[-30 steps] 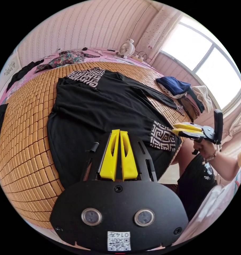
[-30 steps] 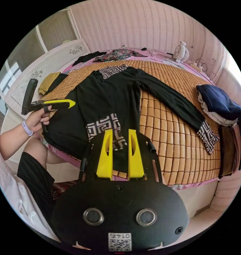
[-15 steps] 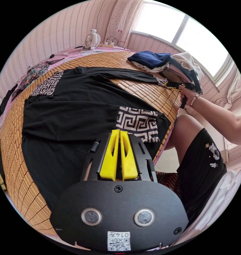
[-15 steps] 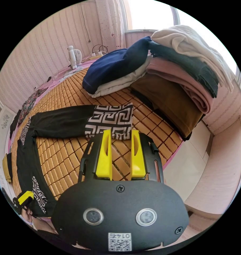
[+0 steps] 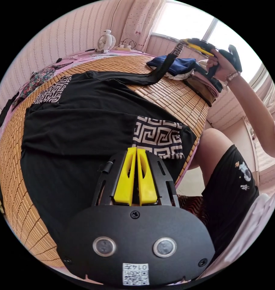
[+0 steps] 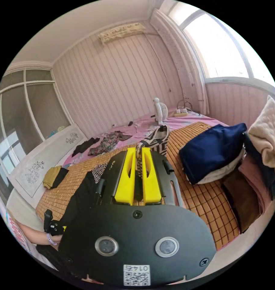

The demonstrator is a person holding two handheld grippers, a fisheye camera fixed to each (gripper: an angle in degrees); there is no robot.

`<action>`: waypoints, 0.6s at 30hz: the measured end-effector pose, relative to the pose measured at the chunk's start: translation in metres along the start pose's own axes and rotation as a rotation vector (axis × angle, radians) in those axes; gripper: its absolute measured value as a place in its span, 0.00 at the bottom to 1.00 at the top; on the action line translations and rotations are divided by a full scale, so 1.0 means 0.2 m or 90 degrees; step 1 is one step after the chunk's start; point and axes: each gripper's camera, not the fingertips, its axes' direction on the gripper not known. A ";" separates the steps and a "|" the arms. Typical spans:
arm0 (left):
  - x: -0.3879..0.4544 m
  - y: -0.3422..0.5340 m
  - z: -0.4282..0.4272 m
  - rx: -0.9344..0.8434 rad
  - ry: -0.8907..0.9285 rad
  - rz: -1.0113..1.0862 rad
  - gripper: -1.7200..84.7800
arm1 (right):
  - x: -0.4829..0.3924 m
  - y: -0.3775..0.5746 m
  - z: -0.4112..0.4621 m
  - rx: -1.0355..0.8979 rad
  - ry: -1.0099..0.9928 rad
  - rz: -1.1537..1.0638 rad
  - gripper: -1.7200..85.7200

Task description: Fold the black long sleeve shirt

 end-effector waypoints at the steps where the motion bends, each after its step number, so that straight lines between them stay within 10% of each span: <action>1: -0.01 0.02 -0.05 0.039 0.004 -0.014 0.01 | -0.07 -0.03 -0.01 0.016 -0.045 -0.022 0.05; 8: -0.23 0.34 -0.44 0.122 0.005 -0.210 0.01 | -0.90 0.32 0.14 -0.169 -0.495 -0.272 0.09; 12: -0.35 0.57 -0.59 0.101 -0.032 -0.313 0.01 | -0.99 0.76 0.26 -0.413 -0.494 -0.291 0.11; 18: -0.51 0.65 -0.74 0.125 -0.084 -0.361 0.03 | -0.81 0.72 0.34 -0.431 -0.391 -0.220 0.11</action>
